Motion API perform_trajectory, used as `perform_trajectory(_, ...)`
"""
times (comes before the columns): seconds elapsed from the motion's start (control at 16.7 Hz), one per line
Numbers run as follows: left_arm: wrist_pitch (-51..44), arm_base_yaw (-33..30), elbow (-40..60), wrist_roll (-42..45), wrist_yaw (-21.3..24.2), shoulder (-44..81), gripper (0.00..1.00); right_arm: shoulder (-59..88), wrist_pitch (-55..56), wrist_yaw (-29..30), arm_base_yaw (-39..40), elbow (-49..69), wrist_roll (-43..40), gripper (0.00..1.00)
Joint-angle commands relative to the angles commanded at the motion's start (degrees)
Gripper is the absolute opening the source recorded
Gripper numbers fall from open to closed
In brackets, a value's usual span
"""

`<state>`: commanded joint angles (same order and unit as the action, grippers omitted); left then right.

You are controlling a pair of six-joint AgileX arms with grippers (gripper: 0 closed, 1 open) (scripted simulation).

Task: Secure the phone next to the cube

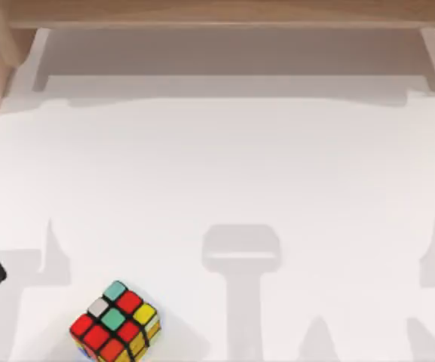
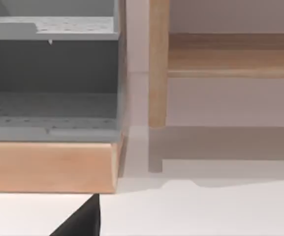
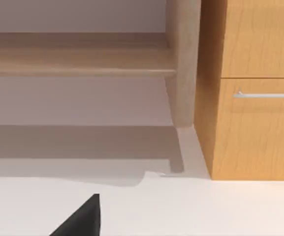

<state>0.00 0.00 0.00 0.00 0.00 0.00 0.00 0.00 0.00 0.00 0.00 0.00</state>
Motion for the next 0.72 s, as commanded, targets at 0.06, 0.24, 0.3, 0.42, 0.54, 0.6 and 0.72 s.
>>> perform_trajectory(0.06,0.0,0.0,0.0,0.0,0.0,0.0,1.0,0.0,0.0,0.0,0.0,0.0,0.0,1.0)
perform_trajectory(0.24,0.0,0.0,0.0,0.0,0.0,0.0,1.0,1.7,-1.0,0.1,-0.5,1.7,-1.0,1.0)
perform_trajectory(0.3,0.0,0.0,0.0,0.0,0.0,0.0,1.0,3.5,-2.1,0.1,-1.0,3.4,-2.0,1.0)
perform_trajectory(0.42,0.0,0.0,0.0,0.0,0.0,0.0,1.0,8.9,-5.0,0.1,-2.3,8.1,-4.9,1.0)
perform_trajectory(0.54,0.0,0.0,0.0,0.0,0.0,0.0,1.0,16.8,-8.9,0.2,-3.9,14.4,-8.6,1.0)
perform_trajectory(0.6,0.0,0.0,0.0,0.0,0.0,0.0,1.0,21.5,-11.2,0.2,-4.9,17.9,-10.7,1.0)
perform_trajectory(0.72,0.0,0.0,0.0,0.0,0.0,0.0,1.0,32.4,-16.2,0.1,-7.0,25.6,-15.2,1.0)
